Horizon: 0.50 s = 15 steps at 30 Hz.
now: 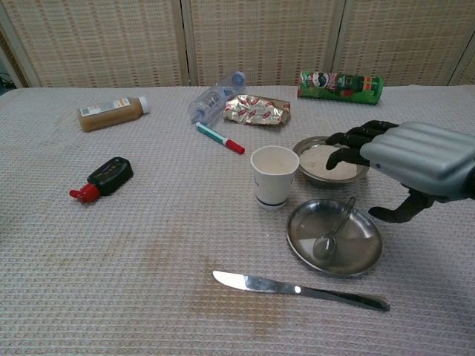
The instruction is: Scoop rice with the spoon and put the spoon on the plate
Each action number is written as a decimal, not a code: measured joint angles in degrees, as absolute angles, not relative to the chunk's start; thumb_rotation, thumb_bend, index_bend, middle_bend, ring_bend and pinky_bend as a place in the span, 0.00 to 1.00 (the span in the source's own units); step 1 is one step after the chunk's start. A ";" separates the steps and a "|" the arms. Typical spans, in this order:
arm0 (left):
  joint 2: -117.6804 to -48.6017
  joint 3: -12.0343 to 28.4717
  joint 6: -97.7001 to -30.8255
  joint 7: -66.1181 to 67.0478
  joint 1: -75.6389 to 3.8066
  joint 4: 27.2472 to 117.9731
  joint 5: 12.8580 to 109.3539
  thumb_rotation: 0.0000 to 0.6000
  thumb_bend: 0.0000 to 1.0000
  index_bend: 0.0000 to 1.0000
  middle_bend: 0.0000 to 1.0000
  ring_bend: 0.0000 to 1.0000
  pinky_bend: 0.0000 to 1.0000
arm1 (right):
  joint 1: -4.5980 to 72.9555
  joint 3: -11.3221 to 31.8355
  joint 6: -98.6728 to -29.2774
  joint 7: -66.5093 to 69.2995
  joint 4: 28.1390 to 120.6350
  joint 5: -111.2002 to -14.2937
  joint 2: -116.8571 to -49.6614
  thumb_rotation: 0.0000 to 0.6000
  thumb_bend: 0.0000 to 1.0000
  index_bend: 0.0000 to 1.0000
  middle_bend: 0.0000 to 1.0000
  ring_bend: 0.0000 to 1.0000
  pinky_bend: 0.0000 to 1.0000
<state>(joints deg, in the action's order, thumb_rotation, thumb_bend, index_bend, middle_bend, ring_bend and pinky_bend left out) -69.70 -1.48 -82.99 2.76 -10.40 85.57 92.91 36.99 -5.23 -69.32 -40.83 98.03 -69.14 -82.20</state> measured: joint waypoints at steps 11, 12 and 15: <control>-70.49 0.06 -87.12 -0.57 -9.59 83.07 93.41 1.00 0.49 0.00 0.00 0.00 0.11 | 17.95 -9.28 -91.74 -20.23 93.06 -79.77 -75.50 1.00 0.21 0.11 0.00 0.00 0.00; -70.62 0.15 -87.25 -0.32 -9.55 83.10 93.42 1.00 0.49 0.00 0.00 0.00 0.11 | 17.40 -9.22 -92.06 -20.01 92.70 -80.23 -74.82 1.00 0.21 0.11 0.00 0.00 0.00; -70.97 0.16 -87.37 1.04 -9.44 83.26 93.53 1.00 0.49 0.00 0.00 0.00 0.11 | 16.08 -8.82 -91.89 -19.70 92.39 -80.89 -73.74 1.00 0.21 0.11 0.00 0.00 0.00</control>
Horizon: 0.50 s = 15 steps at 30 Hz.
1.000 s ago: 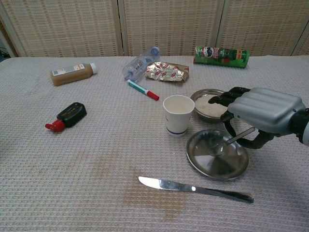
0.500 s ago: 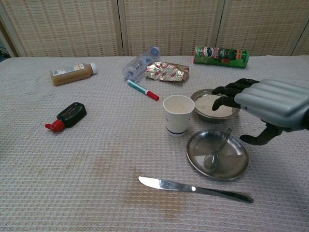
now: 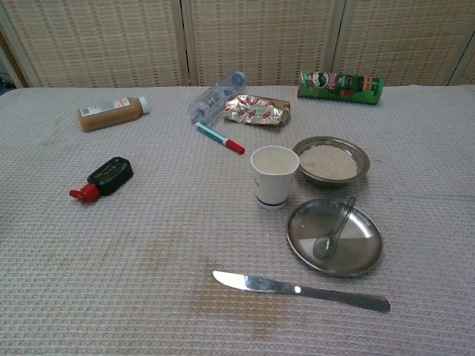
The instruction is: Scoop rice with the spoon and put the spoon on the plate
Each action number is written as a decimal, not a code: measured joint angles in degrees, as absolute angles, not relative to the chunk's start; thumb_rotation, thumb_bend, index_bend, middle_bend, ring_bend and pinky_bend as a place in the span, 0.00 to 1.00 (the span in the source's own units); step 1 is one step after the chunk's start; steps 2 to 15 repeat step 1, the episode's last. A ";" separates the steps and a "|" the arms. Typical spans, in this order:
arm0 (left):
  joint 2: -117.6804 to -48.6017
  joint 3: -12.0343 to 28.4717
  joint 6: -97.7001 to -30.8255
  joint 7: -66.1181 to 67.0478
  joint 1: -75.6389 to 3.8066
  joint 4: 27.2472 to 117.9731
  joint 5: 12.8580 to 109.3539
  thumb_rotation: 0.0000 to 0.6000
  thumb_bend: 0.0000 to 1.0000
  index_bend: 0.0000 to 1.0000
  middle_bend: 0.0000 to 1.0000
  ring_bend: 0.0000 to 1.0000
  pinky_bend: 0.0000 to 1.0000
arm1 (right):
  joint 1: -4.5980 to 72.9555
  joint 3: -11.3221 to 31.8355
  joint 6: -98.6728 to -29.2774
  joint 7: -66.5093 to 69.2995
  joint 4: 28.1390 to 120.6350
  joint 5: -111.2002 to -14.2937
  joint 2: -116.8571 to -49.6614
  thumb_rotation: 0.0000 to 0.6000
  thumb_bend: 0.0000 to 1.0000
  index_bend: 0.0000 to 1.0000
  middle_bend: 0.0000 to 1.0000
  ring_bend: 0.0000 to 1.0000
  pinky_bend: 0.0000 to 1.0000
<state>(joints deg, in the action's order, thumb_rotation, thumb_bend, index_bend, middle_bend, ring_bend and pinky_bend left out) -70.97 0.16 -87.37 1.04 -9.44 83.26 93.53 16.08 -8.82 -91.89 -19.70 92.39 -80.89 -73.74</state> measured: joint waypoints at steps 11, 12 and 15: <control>-71.08 0.15 -87.42 1.54 -9.39 83.36 93.57 1.00 0.49 0.00 0.00 0.00 0.11 | 15.78 -8.58 -91.31 -19.56 92.30 -80.93 -73.50 1.00 0.21 0.11 0.00 0.00 0.00; -71.08 0.15 -87.42 1.54 -9.39 83.36 93.57 1.00 0.49 0.00 0.00 0.00 0.11 | 15.78 -8.58 -91.31 -19.56 92.30 -80.93 -73.50 1.00 0.21 0.11 0.00 0.00 0.00; -71.08 0.15 -87.42 1.54 -9.39 83.36 93.57 1.00 0.49 0.00 0.00 0.00 0.11 | 15.78 -8.58 -91.31 -19.56 92.30 -80.93 -73.50 1.00 0.21 0.11 0.00 0.00 0.00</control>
